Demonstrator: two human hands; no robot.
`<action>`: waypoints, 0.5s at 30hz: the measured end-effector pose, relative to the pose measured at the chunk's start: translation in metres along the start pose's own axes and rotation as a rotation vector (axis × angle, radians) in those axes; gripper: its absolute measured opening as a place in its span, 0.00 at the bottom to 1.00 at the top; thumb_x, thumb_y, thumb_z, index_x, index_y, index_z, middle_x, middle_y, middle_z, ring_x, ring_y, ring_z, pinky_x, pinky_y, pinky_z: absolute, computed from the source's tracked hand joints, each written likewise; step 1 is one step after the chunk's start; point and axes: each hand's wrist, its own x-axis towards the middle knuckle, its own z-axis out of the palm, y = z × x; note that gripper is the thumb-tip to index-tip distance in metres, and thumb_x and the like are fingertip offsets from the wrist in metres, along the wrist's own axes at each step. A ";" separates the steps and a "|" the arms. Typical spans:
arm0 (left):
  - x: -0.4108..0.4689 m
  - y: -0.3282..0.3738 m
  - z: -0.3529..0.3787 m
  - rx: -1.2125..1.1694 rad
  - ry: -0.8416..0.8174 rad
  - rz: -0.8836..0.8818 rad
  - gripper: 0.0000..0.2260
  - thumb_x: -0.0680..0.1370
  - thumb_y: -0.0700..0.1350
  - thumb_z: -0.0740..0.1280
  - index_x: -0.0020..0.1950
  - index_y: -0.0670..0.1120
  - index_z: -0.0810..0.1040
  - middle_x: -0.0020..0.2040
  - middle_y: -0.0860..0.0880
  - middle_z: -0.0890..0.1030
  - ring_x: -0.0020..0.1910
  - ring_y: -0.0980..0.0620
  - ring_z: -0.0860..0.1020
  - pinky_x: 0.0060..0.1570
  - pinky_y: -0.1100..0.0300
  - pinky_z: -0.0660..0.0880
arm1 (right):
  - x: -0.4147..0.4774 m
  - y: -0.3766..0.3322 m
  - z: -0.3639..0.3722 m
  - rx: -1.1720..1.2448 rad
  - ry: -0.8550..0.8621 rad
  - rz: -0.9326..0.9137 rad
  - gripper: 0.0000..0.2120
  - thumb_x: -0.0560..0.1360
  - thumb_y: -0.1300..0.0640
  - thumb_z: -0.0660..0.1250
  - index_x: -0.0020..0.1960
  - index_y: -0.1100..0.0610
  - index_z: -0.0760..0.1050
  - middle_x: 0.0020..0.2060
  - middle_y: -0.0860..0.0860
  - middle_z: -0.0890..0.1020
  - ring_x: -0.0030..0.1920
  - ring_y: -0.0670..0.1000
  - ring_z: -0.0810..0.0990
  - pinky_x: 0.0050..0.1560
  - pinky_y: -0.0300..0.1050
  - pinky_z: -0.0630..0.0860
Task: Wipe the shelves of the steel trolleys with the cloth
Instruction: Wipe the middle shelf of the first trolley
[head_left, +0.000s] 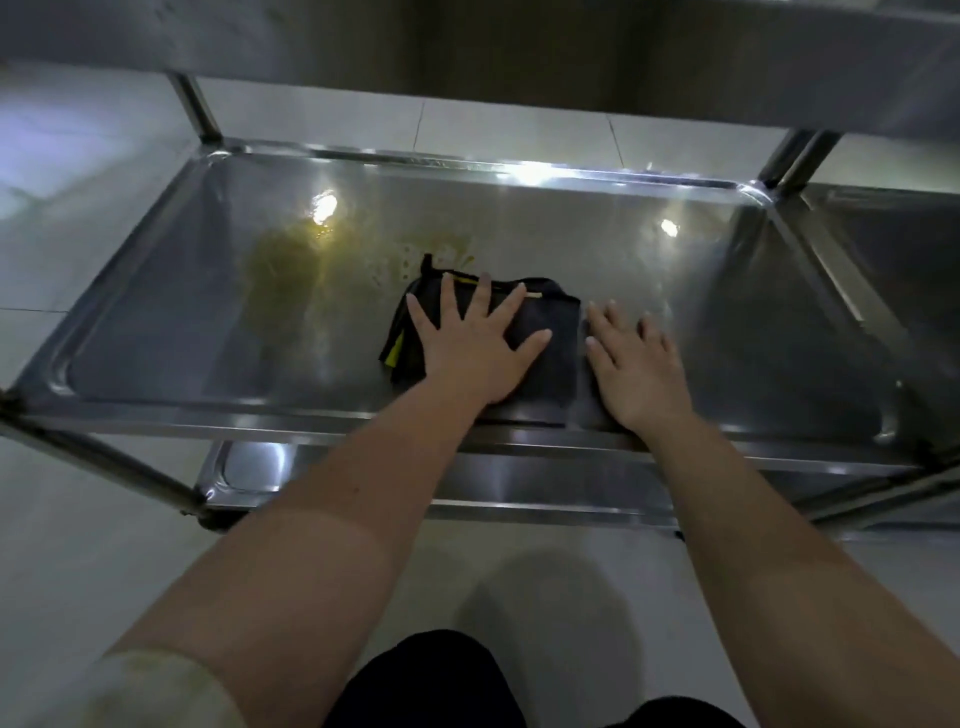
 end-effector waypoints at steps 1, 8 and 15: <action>0.014 -0.012 -0.004 0.003 -0.004 -0.017 0.33 0.74 0.75 0.40 0.78 0.66 0.45 0.81 0.53 0.46 0.78 0.38 0.39 0.67 0.28 0.33 | 0.001 -0.001 0.002 -0.061 -0.021 0.004 0.25 0.83 0.40 0.44 0.79 0.41 0.48 0.80 0.46 0.51 0.78 0.60 0.48 0.76 0.56 0.45; 0.043 -0.039 -0.017 0.040 -0.070 -0.049 0.33 0.75 0.74 0.40 0.78 0.66 0.42 0.81 0.51 0.44 0.78 0.37 0.38 0.67 0.26 0.34 | 0.005 -0.005 0.006 -0.168 -0.056 0.034 0.28 0.80 0.33 0.41 0.78 0.36 0.42 0.80 0.46 0.46 0.79 0.60 0.44 0.76 0.57 0.42; -0.047 -0.036 0.002 0.030 -0.032 -0.084 0.46 0.61 0.84 0.32 0.76 0.67 0.35 0.80 0.50 0.38 0.77 0.37 0.35 0.64 0.30 0.28 | 0.016 -0.018 -0.002 -0.137 -0.191 0.136 0.28 0.80 0.33 0.41 0.77 0.35 0.39 0.80 0.45 0.42 0.78 0.62 0.40 0.76 0.62 0.39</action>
